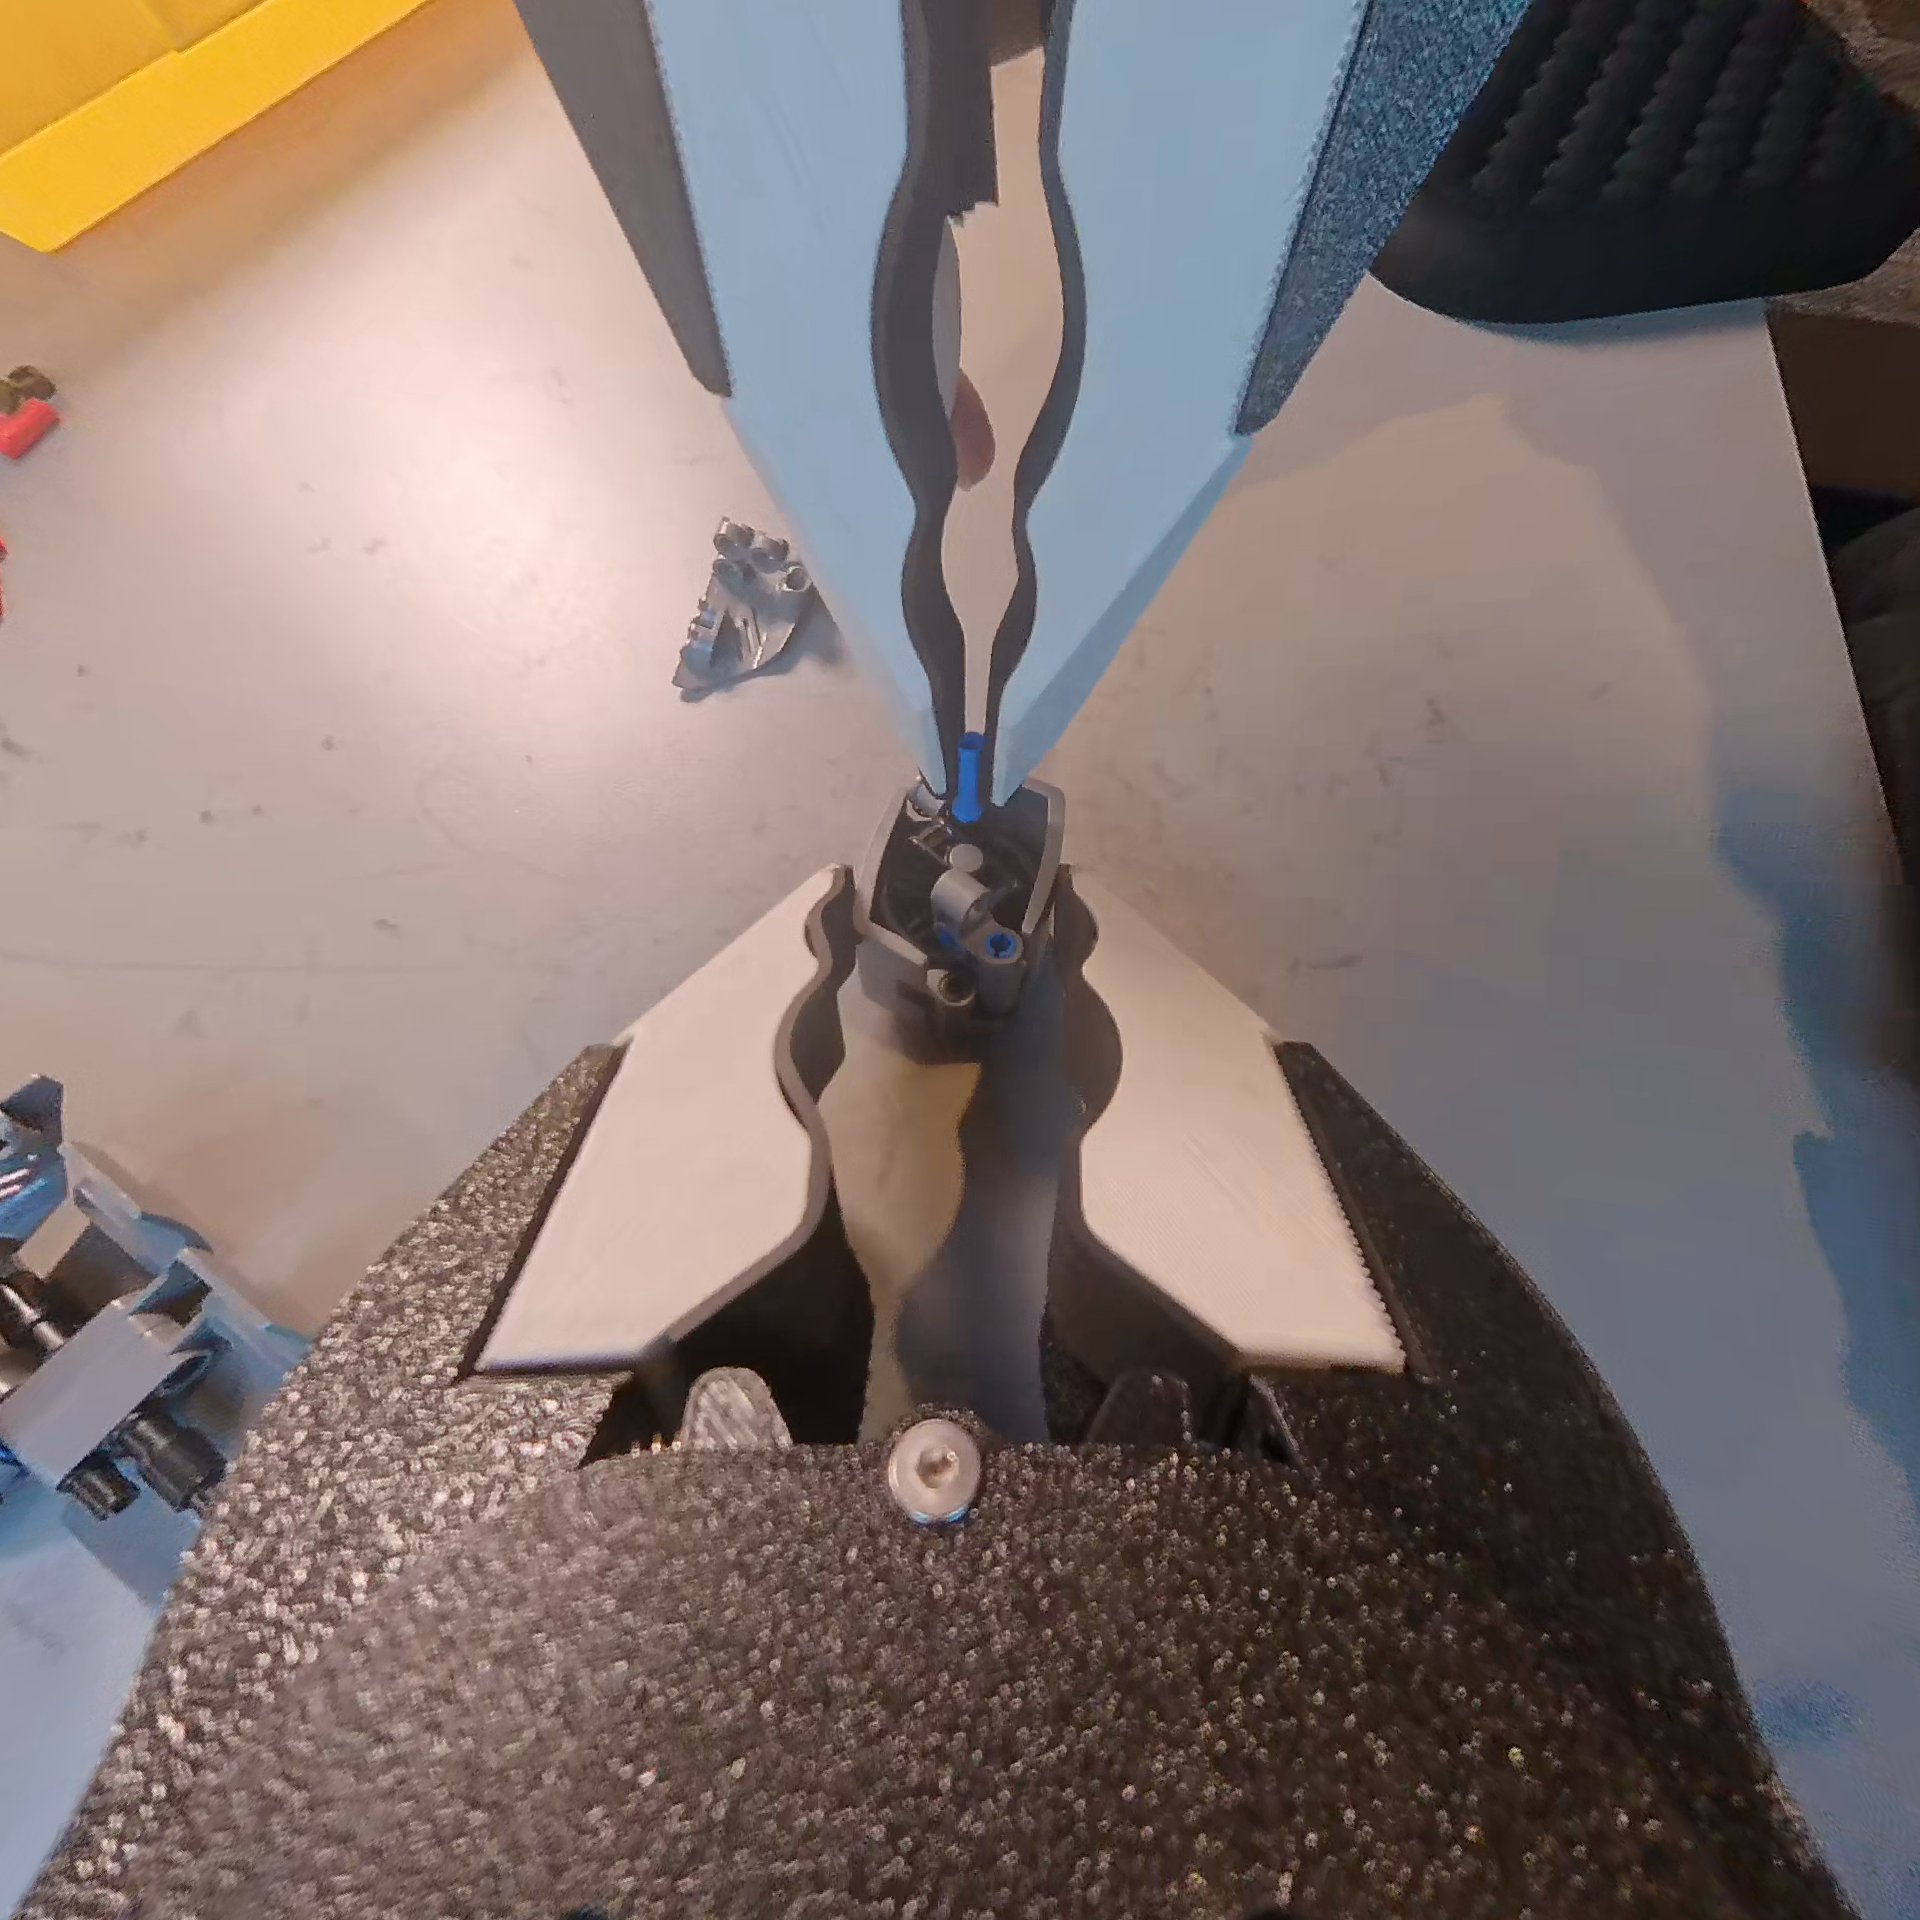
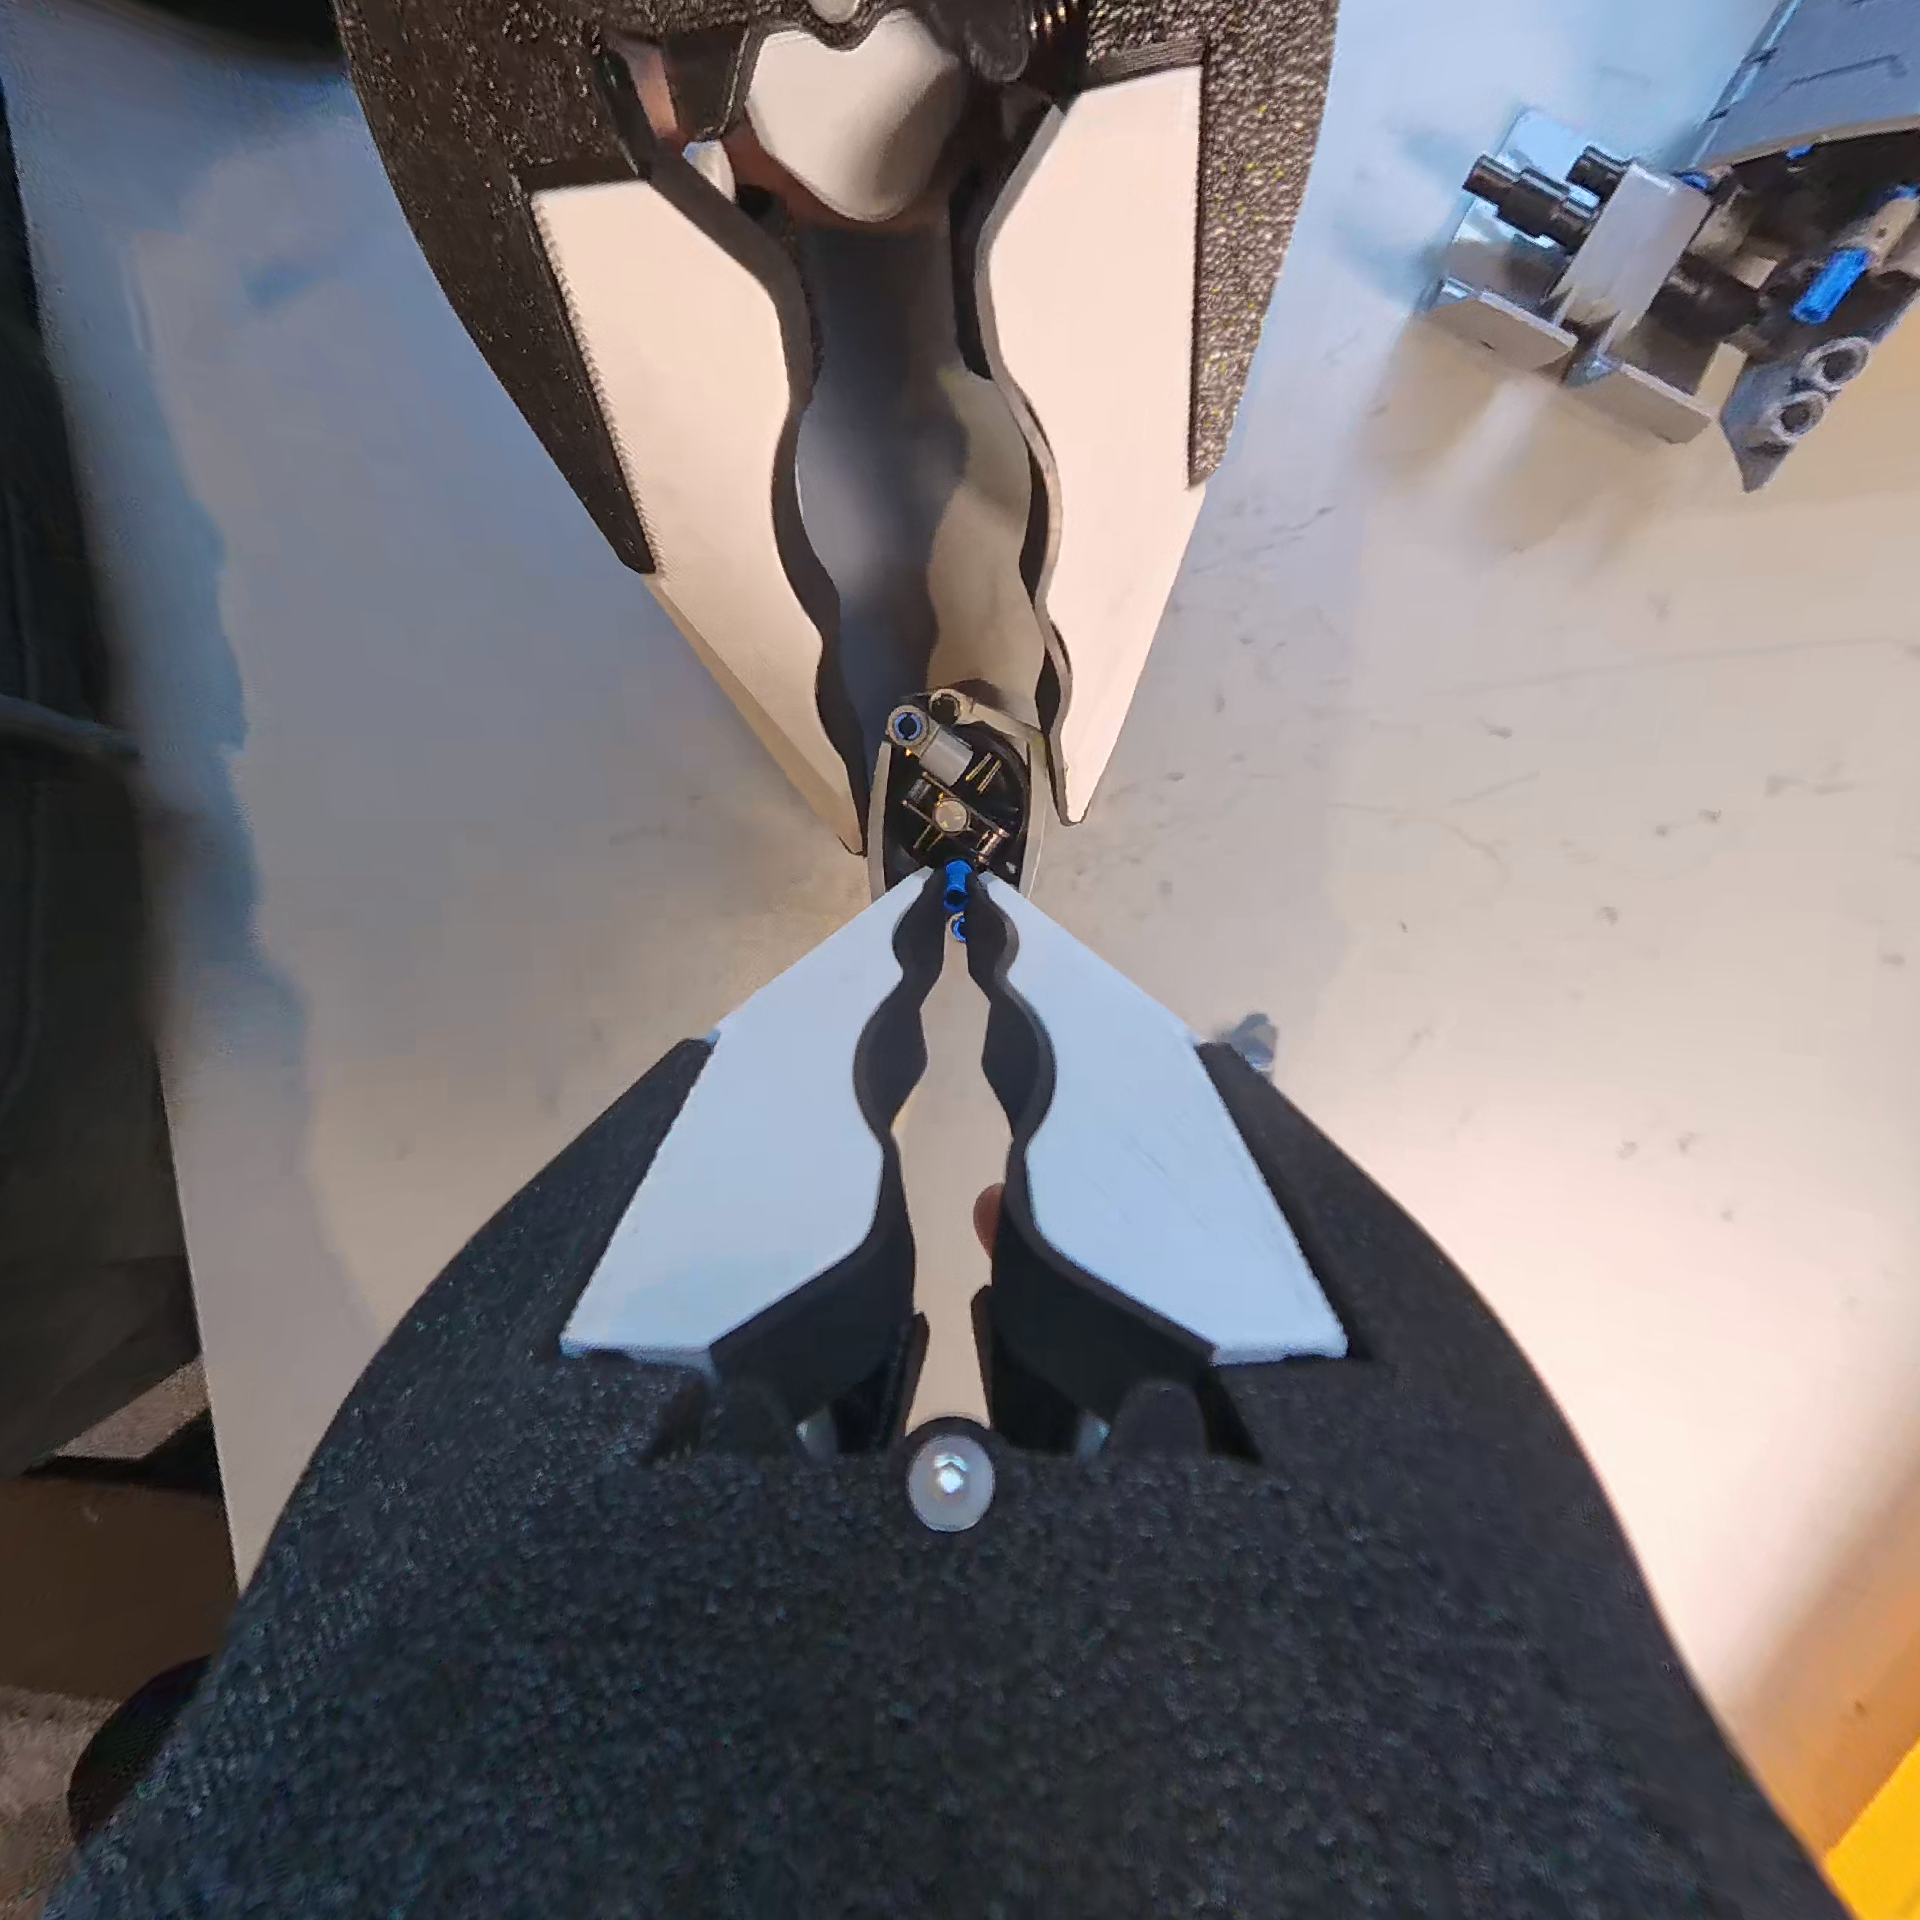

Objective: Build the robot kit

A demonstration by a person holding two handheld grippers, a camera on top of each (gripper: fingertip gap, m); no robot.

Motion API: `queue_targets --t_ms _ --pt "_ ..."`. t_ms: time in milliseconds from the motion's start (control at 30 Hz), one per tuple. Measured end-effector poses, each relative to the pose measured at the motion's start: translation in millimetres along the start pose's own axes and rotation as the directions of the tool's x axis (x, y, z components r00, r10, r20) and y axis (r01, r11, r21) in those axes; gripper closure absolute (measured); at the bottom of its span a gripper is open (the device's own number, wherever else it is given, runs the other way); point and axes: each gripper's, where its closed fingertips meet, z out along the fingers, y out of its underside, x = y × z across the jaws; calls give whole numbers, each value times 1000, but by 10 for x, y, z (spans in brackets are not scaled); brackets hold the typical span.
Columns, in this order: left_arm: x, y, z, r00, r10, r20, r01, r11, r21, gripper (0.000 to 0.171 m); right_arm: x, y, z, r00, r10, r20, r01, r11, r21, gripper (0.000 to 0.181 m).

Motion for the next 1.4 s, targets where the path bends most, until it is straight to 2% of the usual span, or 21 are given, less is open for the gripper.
queue_targets --t_ms 167,233,300,367,400,467,600,700,767,833,1000,1400 --pt "3 4 2 1000 23 8 -23 1000 -7 135 4 12 24 999 -29 -24 28 999 -45 180" --pt "3 11 -7 999 32 6 -32 999 -7 134 12 -1 21 998 -43 -43 42 999 -16 180" --pt "-2 30 -30 999 53 9 -53 999 -1 133 16 -47 10 995 -58 -82 66 993 99 178" --pt "12 54 -51 996 83 15 -83 997 2 133 -14 -96 -90 996 -6 -89 28 967 252 155" --pt "21 69 -61 993 115 23 -115 993 -2 134 -16 -98 -156 995 26 -97 6 949 315 152" --pt "20 102 -69 979 195 53 -194 981 -18 135 -20 -32 -201 987 38 -157 25 927 375 148" --pt "49 124 -51 948 307 83 -305 952 -36 134 -62 38 -70 966 31 -255 76 914 399 141" --pt "63 109 -40 944 319 89 -318 948 -26 134 -109 16 78 971 6 -240 95 909 405 137" --pt "62 103 -38 941 325 97 -325 946 -24 134 -79 -13 123 973 9 -232 92 902 422 146" --pt "41 107 -41 945 311 105 -310 950 -24 134 -46 -22 134 973 -9 -230 108 901 421 150" --pt "-18 103 -99 970 221 98 -221 975 -5 135 16 -14 117 977 69 -202 21 909 415 150" --pt "53 91 -80 970 232 71 -232 973 -9 136 -48 51 125 989 69 -134 -5 904 427 150"
